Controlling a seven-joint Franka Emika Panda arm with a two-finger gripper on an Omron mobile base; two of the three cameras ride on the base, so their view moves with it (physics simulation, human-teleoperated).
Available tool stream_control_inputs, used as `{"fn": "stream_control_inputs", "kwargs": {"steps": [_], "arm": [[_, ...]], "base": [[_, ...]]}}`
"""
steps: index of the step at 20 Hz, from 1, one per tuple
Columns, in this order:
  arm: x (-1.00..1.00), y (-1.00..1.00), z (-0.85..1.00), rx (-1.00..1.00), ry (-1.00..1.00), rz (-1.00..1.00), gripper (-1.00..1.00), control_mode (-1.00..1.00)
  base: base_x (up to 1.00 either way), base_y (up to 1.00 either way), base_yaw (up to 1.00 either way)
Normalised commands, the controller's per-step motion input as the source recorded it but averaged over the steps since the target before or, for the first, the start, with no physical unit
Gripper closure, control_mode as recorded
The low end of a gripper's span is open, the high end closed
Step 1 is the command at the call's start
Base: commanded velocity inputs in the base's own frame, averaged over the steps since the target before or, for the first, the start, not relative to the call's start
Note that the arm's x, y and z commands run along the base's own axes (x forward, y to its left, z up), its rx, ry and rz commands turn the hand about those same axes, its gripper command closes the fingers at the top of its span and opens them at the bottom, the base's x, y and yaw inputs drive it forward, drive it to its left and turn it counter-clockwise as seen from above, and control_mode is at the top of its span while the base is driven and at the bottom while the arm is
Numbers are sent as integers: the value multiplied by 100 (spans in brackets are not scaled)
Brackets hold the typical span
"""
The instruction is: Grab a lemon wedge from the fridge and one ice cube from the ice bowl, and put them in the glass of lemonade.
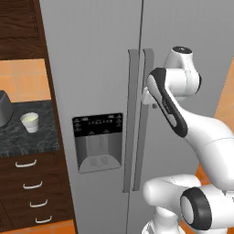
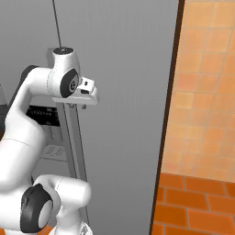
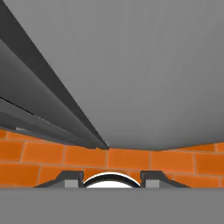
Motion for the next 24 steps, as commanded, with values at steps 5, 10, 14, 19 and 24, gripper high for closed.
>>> {"fn": "stream_control_inputs", "kwargs": {"steps": [5, 10, 14, 19, 24], "arm": [[-64, -5, -7, 4, 1, 0, -100, -100], [-79, -3, -1, 4, -1, -5, -100, -100], [-16, -11, -3, 1, 0, -5, -100, -100], [0, 0, 0, 0, 0, 0, -100, 100], [0, 0, 0, 0, 0, 0, -100, 100]], "base": [[0, 0, 0], [0, 0, 0], [0, 0, 0], [-9, 15, 0], [-45, 15, -10]]}}
